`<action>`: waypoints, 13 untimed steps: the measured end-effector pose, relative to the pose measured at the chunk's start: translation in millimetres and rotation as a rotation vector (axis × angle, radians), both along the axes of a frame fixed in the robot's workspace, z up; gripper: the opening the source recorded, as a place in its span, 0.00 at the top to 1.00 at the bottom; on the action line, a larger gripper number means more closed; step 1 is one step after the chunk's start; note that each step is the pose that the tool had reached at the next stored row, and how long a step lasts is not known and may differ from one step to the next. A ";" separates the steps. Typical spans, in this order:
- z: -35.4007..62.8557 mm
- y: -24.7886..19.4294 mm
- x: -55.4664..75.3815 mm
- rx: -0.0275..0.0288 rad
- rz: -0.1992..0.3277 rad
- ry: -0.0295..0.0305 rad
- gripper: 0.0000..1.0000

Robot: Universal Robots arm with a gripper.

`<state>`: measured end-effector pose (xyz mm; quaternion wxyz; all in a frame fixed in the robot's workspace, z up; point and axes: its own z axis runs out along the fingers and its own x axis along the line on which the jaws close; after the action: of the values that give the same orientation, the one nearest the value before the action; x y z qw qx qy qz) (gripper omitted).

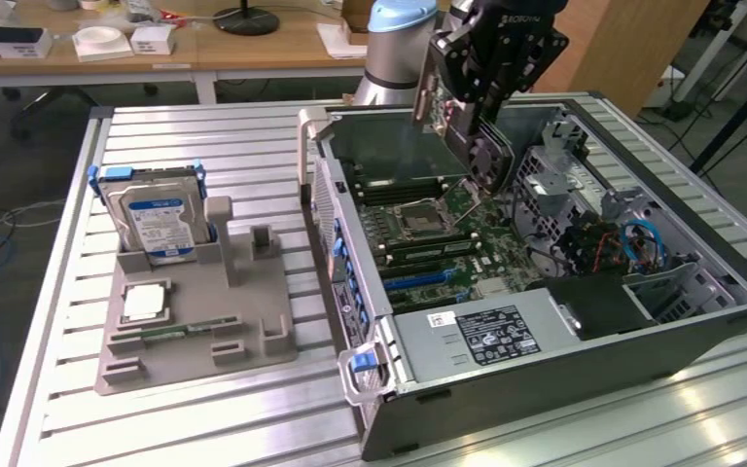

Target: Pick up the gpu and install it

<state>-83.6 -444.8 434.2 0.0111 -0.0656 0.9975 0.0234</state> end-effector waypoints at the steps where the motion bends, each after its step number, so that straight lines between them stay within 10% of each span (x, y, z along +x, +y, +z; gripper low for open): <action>1: -0.1 0.0 0.0 0.0000 0.003 0.0000 0.74; 13: -0.5 0.0 0.0 0.0000 0.042 0.0000 0.74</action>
<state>-83.6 -444.8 433.7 0.0106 -0.0864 0.9959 0.0236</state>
